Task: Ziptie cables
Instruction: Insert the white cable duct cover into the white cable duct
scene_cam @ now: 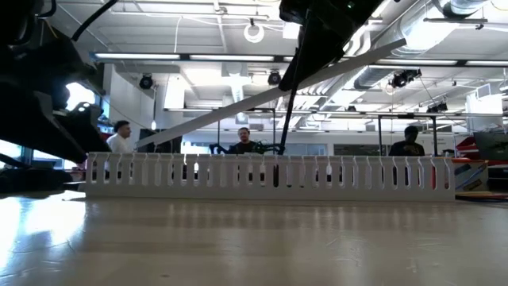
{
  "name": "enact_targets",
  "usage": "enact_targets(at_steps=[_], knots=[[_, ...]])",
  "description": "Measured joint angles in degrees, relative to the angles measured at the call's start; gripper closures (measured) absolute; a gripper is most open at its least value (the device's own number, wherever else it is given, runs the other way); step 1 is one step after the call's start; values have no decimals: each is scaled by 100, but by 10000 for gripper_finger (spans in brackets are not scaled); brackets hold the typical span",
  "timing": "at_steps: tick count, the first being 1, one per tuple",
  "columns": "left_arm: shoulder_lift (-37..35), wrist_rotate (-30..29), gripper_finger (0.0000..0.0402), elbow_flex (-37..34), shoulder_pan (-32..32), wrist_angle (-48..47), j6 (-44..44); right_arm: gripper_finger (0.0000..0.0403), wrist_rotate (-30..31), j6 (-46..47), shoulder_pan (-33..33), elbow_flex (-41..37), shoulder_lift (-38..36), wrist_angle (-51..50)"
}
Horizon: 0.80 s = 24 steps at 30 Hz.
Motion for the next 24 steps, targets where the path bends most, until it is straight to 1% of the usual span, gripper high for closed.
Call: enact_targets(at_steps=[6, 19, 24], knots=[[117, -81, 125, 0, 0, 190, 93, 198, 0, 0, 2, 0, 0, 0], [1294, -251, 125, 0, 2, 1272, 67, 198, -4, -4, 2, 0, 0, 46], [1411, -170, 133, 0, 2, 1527, 259, 198, -12, -2, 2, 0, 0, 44]])
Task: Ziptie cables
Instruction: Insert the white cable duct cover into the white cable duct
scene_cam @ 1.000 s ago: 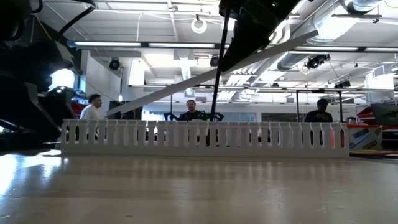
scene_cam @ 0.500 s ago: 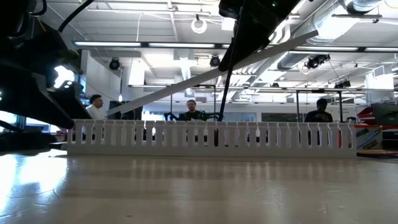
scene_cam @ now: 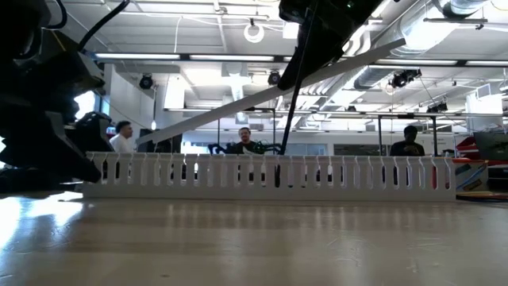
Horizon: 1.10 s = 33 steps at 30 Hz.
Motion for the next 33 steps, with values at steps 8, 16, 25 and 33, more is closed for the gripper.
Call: enact_targets(at_steps=[8, 16, 25, 33], knots=[[-8, 216, 219, 1, 0, 79, 134, 198, -3, -18, 2, 0, 0, 2], [-188, 448, 247, 1, 0, 87, 389, 198, -8, -18, 0, 0, 2, -14], [-754, 525, 127, 28, -4, -125, 270, 198, -36, -256, 94, -2, 2, 17], [-991, -103, 114, 641, -78, -1275, -42, 198, -28, -435, 154, -2, 0, 4]])
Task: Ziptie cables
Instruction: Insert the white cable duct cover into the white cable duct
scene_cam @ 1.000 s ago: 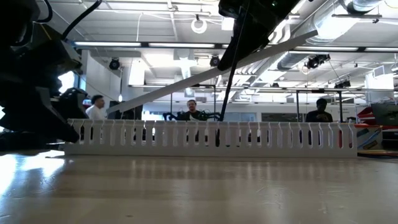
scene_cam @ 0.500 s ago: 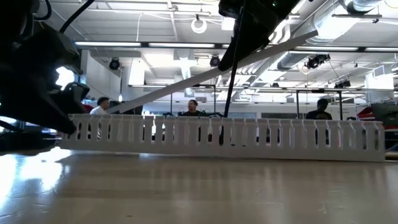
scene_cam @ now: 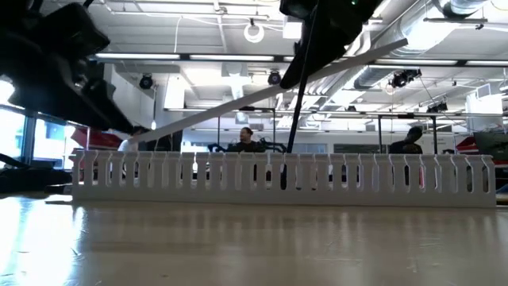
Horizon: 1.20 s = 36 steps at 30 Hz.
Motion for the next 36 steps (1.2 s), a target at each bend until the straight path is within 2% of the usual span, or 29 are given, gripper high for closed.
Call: enact_targets(at_steps=[3, 8, 11, 14, 16, 20, 23, 28, 36], knots=[[0, -487, 119, 567, -110, -970, -423, 198, 16, 71, 171, 0, 0, -103], [-2, -1318, 130, 1921, -299, -2944, -853, 198, 258, 218, 658, -4, 39, 21], [0, -1720, 141, 2304, -365, -3420, -1004, 198, 326, 397, 877, -7, 39, 221], [-1, -1787, 157, 2367, -374, -3428, -1230, 198, 335, 717, 975, -18, 45, 243], [2, -1610, 168, 2305, -374, -3457, -1516, 198, 328, 801, 1012, -178, 55, 562], [2, -1245, 198, 1936, -394, -3412, -2277, 198, 12, 972, 1035, -653, 76, 1328], [2, -1040, 228, 1566, -419, -3123, -2730, 198, -4, 1098, 1036, -863, 74, 1651], [4, -867, 280, 1066, -418, -2178, -2673, 198, -16, 1291, 1032, -996, 74, 1747], [4, -917, 323, 743, -332, -1728, -2609, 198, -20, 1494, 1037, -1060, 156, 1815]])
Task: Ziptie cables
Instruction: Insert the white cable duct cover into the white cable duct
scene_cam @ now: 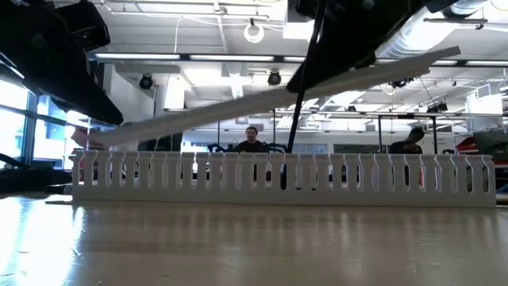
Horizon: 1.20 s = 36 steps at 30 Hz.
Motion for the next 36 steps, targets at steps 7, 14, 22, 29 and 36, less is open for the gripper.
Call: enact_targets(at_steps=[7, 14, 22, 29, 36], knots=[[-2, 94, 335, 0, -7, 84, 17, 198, -11, 6, 11, 0, 226, 32], [-2, 256, 339, 2, -7, 692, 547, 198, -45, -12, 11, 10, 226, 78], [45, 397, 340, 2, -7, 880, 656, 198, -115, -104, 11, 252, 202, -243], [369, 458, 340, 1, -7, 919, 586, 198, -104, -28, 13, 280, 82, -454], [797, 550, 340, 0, -7, 1147, 546, 198, -225, 64, 11, 282, 22, -599]])
